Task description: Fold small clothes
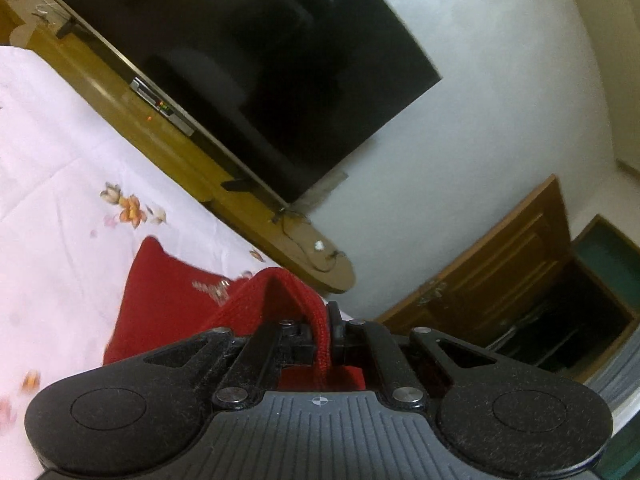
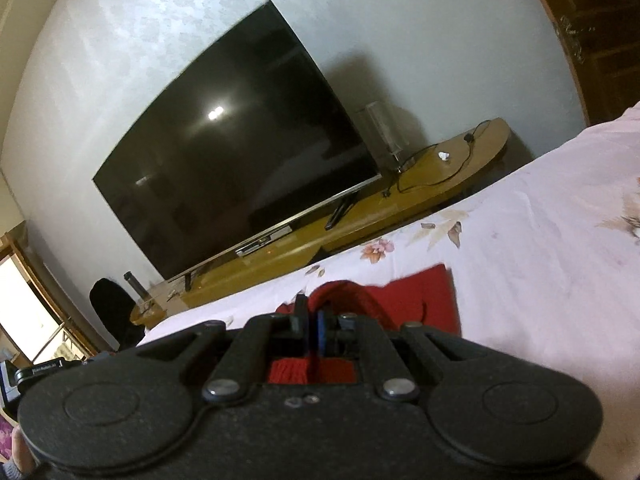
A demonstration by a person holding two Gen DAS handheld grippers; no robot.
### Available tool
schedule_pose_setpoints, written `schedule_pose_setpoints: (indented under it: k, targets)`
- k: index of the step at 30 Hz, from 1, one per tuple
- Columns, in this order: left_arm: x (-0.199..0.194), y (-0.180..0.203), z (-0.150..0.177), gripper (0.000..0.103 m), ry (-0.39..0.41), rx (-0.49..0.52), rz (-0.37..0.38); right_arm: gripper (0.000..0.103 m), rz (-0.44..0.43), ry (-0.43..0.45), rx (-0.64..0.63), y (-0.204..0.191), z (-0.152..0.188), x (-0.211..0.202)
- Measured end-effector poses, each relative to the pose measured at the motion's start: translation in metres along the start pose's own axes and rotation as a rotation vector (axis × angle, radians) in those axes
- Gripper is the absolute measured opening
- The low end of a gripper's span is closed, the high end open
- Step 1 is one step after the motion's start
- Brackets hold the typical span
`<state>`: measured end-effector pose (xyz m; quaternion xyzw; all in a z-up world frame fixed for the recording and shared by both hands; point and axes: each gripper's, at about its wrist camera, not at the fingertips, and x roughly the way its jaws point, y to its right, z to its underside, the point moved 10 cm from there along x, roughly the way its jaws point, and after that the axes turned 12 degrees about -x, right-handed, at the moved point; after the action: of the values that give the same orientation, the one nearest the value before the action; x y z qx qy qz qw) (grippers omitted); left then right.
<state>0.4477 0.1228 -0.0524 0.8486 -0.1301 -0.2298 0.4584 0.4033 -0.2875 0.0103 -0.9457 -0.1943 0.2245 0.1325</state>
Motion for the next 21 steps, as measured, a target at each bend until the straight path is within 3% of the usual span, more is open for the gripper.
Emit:
schedule_pose_setpoints:
  k: [9,11,12,14,15,16,17,18,21]
  targets:
    - [0.124,-0.064,-0.025,0.004,-0.087,0.019,-0.159,0.005,0.006,-0.107,0.069,0.061,0.005,0.124]
    - [0.144,-0.087,-0.027,0.004,-0.077,0.025,-0.230,0.010,0.008,-0.174,0.111,0.078,0.021,0.155]
    - [0.150,-0.097,-0.027,0.005,-0.075,0.015,-0.261,0.019,0.026,-0.193,0.128,0.087,0.030,0.168]
    - [0.151,-0.103,-0.026,0.015,-0.057,-0.007,-0.250,0.040,0.073,-0.158,0.116,0.098,0.036,0.175]
    - [0.148,-0.102,-0.027,0.040,-0.033,0.015,-0.246,0.058,0.073,-0.130,0.111,0.096,0.036,0.173]
    - [0.144,-0.101,-0.029,0.075,0.005,0.046,-0.262,0.073,0.073,-0.108,0.104,0.095,0.036,0.169]
    - [0.139,-0.098,-0.033,0.085,0.059,0.072,-0.261,0.076,0.076,-0.086,0.091,0.093,0.034,0.164]
    - [0.134,-0.094,-0.036,0.087,0.091,0.085,-0.248,0.076,0.077,-0.069,0.082,0.092,0.033,0.161]
    - [0.139,-0.093,-0.039,0.087,0.067,0.091,-0.248,0.069,0.076,-0.056,0.057,0.089,0.031,0.158]
